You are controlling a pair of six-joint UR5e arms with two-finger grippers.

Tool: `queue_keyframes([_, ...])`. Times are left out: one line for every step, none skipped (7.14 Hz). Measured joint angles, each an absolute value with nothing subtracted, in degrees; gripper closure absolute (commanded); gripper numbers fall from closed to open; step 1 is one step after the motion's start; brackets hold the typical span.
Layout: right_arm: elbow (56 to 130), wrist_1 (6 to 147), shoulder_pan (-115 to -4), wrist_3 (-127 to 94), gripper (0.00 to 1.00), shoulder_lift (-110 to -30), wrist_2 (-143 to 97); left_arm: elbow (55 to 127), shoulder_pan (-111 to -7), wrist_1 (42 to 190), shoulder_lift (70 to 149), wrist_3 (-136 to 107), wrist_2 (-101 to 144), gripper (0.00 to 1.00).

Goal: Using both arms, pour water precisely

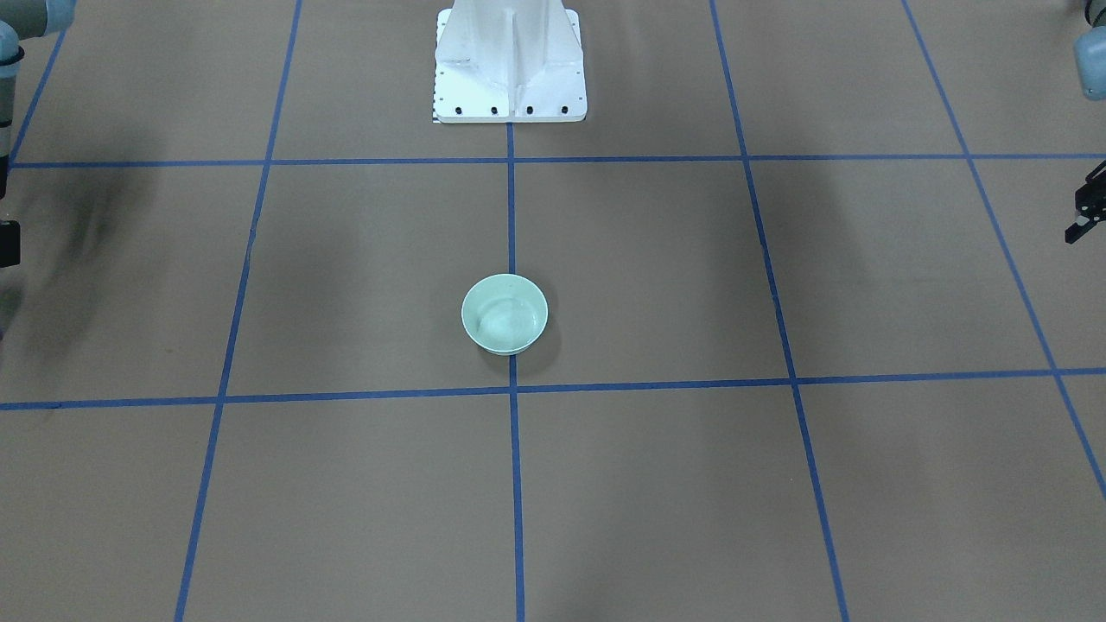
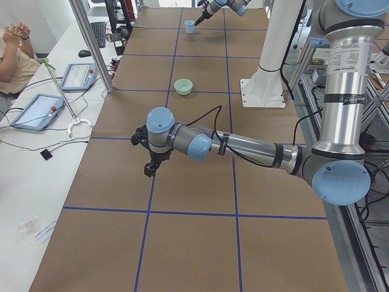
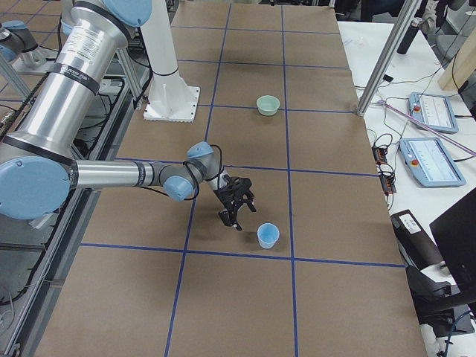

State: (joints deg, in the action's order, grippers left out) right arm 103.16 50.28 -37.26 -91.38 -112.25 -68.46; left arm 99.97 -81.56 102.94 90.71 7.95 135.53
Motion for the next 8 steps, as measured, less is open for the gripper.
queue_keyframes([100.86, 50.33, -37.14, -91.62, 0.0, -110.27, -67.32, 99.97, -81.68, 102.93, 90.71, 7.93, 135.53, 0.0])
queue_keyframes([99.62, 50.35, -37.13, -91.71, 0.0, -109.37, -66.43, 99.98, -81.7, 102.92, 90.72, 7.92, 135.53, 0.0])
queue_keyframes([98.5, 50.36, -37.1, -91.74, 0.0, -108.77, -65.5, 99.94, -81.73, 102.92, 90.75, 7.91, 135.53, 0.0])
queue_keyframes([97.11, 50.36, -37.09, -91.75, 0.0, -107.77, -64.78, 99.86, -81.73, 102.92, 90.78, 7.91, 135.53, 0.0])
queue_keyframes([95.14, 50.36, -37.09, -91.76, 0.0, -106.1, -64.14, 99.78, -81.74, 102.92, 90.78, 7.91, 135.53, 0.0])
queue_keyframes([92.99, 50.25, -37.09, -91.74, 0.0, -104.46, -63.58, 99.69, -81.73, 102.92, 90.79, 7.89, 135.53, 0.0])
queue_keyframes([91.43, 50.01, -37.13, -91.68, 0.0, -103.66, -63.12, 99.61, -81.64, 102.92, 90.82, 7.83, 135.53, 0.0])
queue_keyframes([90.54, 49.88, -37.22, -91.63, 0.0, -103.41, -62.87, 99.55, -81.54, 102.92, 90.85, 7.73, 135.53, 0.0])
